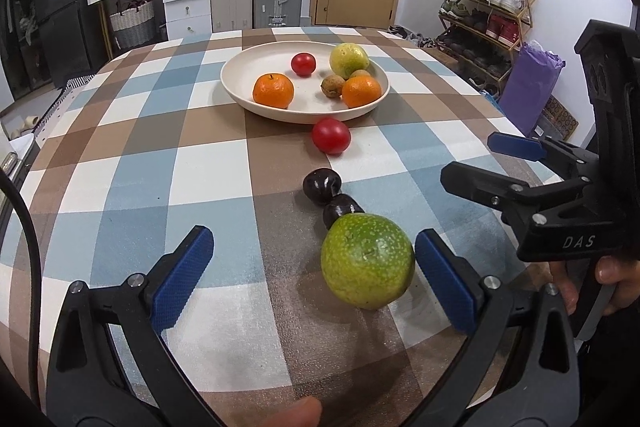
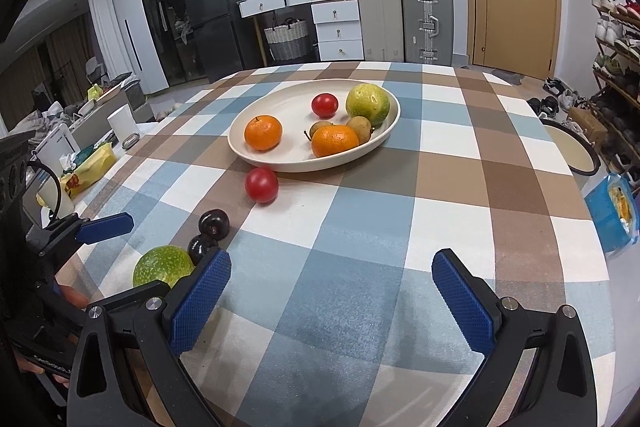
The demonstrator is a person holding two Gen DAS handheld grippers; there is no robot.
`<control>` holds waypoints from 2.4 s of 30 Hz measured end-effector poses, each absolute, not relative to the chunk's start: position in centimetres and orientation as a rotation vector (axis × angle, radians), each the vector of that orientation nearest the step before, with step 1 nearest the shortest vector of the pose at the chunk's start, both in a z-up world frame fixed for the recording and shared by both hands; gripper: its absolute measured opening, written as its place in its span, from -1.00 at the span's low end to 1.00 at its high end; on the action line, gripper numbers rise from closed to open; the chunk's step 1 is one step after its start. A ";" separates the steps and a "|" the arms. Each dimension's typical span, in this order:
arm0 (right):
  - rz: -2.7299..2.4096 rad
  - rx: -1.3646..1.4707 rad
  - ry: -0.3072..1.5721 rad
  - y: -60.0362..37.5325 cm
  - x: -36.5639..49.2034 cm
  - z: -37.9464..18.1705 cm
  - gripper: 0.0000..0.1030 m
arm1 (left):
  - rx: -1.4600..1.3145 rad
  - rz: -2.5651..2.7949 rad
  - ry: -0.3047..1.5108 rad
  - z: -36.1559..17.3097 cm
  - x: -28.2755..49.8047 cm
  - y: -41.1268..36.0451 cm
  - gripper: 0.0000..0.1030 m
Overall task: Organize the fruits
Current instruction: 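Grasp the green pomelo with the left tool while the right tool grasps a dark plum, then carry the green pomelo and dark plum onto the white plate and open both tools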
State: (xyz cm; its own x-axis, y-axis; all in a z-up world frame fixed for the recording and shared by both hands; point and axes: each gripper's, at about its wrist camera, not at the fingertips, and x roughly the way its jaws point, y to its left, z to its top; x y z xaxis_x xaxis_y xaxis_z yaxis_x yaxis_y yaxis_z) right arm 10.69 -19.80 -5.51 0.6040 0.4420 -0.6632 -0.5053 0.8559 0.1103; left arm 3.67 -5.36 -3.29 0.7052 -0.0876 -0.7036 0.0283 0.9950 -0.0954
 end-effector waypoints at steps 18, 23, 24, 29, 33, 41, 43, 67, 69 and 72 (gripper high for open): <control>0.552 -0.091 0.750 -19.5 10.6 -5.6 0.99 | -0.114 -0.213 0.795 -3.2 3.0 -6.4 -0.10; 0.562 -0.105 0.758 -18.9 10.5 -5.7 0.99 | -0.148 -0.201 0.775 -2.8 2.5 -5.1 -0.10; 0.566 -0.105 0.763 -18.7 10.6 -5.8 0.99 | -0.151 -0.194 0.772 -2.7 2.5 -4.7 -0.10; 0.610 -0.108 0.812 -17.7 10.8 -6.2 0.99 | -0.175 -0.153 0.752 -2.2 2.1 -2.7 -0.10; 0.651 -0.140 0.847 -16.3 10.8 -6.7 0.98 | -0.189 -0.118 0.755 -2.2 2.4 -1.2 -0.10; 0.712 -0.236 0.890 -13.4 10.4 -7.7 0.57 | -0.197 -0.081 0.753 -2.3 3.1 0.3 -0.10; 0.731 -0.246 0.890 -12.9 10.3 -7.6 0.57 | -0.198 -0.076 0.754 -2.3 3.2 0.4 -0.10; 0.819 -0.326 0.838 -9.7 9.4 -7.6 -0.47 | -0.221 -0.060 0.768 -3.0 4.9 1.3 -0.10; 0.830 -0.321 0.834 -9.8 9.3 -7.5 -0.49 | -0.219 -0.061 0.769 -3.0 5.1 1.2 -0.10; 0.835 -0.309 0.826 -10.0 9.3 -7.3 -0.49 | -0.215 -0.063 0.768 -2.9 5.3 1.1 -0.10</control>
State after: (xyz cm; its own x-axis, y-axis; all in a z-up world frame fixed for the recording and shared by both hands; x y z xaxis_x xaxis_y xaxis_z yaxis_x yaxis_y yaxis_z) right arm 9.26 -9.99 -7.32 0.3909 0.5321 -0.7511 -0.7573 0.6498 0.0662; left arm 5.31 1.10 -2.90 0.7187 -0.1345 -0.6821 -0.0221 0.9762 -0.2158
